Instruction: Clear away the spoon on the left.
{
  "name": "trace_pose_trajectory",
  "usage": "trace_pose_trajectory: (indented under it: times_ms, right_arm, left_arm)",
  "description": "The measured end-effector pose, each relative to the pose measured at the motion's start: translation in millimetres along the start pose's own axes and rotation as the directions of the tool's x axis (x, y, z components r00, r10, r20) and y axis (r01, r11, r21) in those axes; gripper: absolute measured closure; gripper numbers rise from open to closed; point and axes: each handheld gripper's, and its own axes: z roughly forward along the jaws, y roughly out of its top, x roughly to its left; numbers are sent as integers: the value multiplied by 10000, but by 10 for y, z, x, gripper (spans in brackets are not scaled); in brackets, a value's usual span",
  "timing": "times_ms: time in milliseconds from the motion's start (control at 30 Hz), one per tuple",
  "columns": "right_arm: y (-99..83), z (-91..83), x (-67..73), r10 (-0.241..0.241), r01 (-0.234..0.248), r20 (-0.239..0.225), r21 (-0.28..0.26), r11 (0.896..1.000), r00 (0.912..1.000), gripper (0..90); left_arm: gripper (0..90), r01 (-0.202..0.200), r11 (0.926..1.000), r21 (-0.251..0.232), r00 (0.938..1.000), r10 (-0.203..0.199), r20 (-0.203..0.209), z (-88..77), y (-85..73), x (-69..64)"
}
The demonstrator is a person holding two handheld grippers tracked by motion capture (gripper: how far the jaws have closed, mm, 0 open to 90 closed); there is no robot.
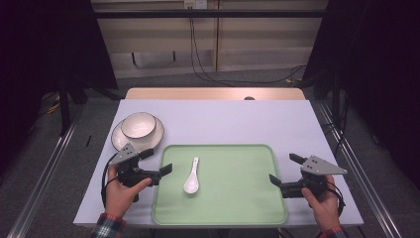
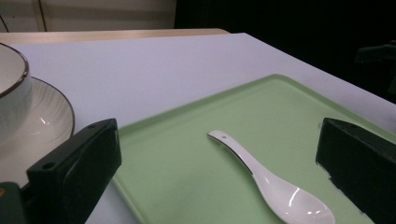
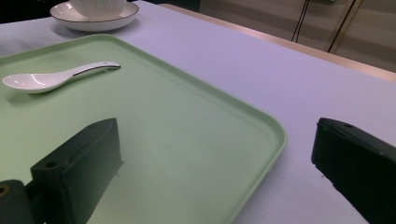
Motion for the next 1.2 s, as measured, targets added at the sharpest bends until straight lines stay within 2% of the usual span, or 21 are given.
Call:
trace_pose_trajectory:
  times_ms: [167, 233, 300, 333, 400, 500, 600, 733, 833, 867, 933, 1067, 1167, 1200]
  right_arm:
    - [0, -5, -3, 21, -21, 17, 22, 10000, 10000, 9]
    - [2, -6, -6, 24, -24, 20, -3, 10000, 10000, 9]
    - [2, -10, -8, 59, -59, 42, -12, 10000, 10000, 9]
    - [2, -10, -7, 57, -56, 52, -9, 10000, 10000, 9]
    - [2, -10, -8, 53, -53, 46, -19, 10000, 10000, 9]
    - [3, -10, -10, 39, -38, 80, -51, 10000, 10000, 9]
    - [2, -10, -13, 34, -34, 87, -36, 10000, 10000, 9]
    - [2, -8, -13, 32, -32, 75, -17, 10000, 10000, 9]
    - [3, -11, -19, 47, -46, 95, -59, 10000, 9999, 9]
    - [3, -11, -19, 47, -46, 95, -59, 10000, 9999, 9]
    - [3, -12, -20, 66, -66, 102, -66, 10000, 9999, 9]
    - [1, -6, -21, 40, -40, 51, -36, 10000, 10000, 9]
    - [2, -11, -20, 42, -42, 66, -41, 10000, 10000, 9]
    - [2, -12, -23, 34, -34, 90, -62, 10000, 10000, 9]
  left_arm:
    - [0, 16, 10000, -53, 10000, -16, 15, -45, 3, 24]
    - [0, -155, 9999, 20, 9999, 155, -52, -70, 5, 32]
    - [0, -76, 9999, -113, 10000, 76, -56, -83, 2, 37]
    - [0, -161, 9998, -71, 9997, 159, -191, -99, 3, 37]
    - [0, -282, 9996, -78, 9995, 282, -108, -131, 3, 46]
    - [0, -427, 9991, -4, 9988, 426, -255, -175, 3, 62]
    - [0, -347, 9994, -49, 9991, 346, -253, -214, -8, 88]
    - [0, -580, 9983, -82, 9975, 576, -416, -271, -13, 119]
    - [5, -660, 9977, -119, 9974, 657, -288, -310, -22, 137]
    - [5, -867, 9962, 27, 9957, 868, -319, -329, -22, 153]
    - [5, -839, 9965, -5, 9958, 838, -375, -349, -36, 163]
    - [5, -1023, 9947, 83, 9929, 1026, -599, -415, -48, 209]
    - [5, -867, 9962, 25, 9954, 868, -399, -451, -62, 238]
    - [5, -878, 9961, 34, 9948, 879, -508, -463, -72, 245]
